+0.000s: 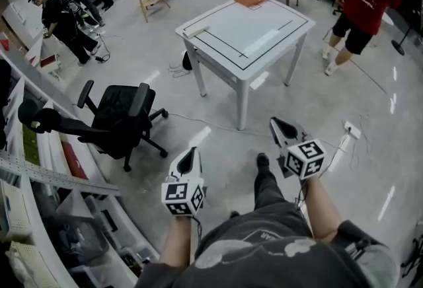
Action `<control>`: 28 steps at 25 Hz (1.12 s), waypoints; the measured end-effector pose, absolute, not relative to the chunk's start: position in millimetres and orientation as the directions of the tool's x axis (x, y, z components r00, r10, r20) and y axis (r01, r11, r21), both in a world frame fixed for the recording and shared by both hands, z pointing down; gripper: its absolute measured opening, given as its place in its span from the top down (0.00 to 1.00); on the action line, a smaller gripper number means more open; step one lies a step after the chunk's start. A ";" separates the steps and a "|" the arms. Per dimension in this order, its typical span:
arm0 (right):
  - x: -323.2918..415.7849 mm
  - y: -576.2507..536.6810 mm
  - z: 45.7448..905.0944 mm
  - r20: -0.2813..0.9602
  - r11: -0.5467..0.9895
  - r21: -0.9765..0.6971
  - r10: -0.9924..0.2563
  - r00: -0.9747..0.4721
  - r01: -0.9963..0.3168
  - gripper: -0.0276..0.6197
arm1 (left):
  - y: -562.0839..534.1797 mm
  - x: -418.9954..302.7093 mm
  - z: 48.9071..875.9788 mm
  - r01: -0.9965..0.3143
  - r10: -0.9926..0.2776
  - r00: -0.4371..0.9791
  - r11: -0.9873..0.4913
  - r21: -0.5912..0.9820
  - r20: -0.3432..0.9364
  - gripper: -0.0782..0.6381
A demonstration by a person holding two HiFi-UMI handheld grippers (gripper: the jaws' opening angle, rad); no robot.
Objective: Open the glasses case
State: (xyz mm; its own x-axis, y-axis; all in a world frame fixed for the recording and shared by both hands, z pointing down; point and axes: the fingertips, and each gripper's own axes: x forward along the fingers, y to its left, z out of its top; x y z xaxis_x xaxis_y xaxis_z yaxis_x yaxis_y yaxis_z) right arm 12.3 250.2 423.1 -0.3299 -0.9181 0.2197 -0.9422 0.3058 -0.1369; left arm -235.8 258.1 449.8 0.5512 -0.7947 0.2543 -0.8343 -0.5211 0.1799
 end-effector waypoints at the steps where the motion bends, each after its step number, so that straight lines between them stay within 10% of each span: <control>1: 15.2 239.6 424.9 0.218 0.315 -0.137 -0.915 -0.339 -0.939 0.96 | 249.4 -233.7 450.8 -0.839 -0.798 0.544 -0.516 0.175 0.258 0.89; 28: 173.1 -133.9 427.8 0.193 0.554 -0.173 -0.792 -0.579 -0.815 0.96 | -102.9 -72.2 434.2 -0.946 -0.913 0.315 -0.281 0.162 0.259 0.89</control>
State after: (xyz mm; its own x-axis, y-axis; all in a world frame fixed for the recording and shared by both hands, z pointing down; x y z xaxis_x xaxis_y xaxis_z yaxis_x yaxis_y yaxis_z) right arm 173.1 -133.9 427.8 -0.5793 -0.7919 0.1933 -0.8146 0.5536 -0.1733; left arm -72.2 -102.9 434.2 0.3153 -0.9131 0.2586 -0.9460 -0.2808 0.1623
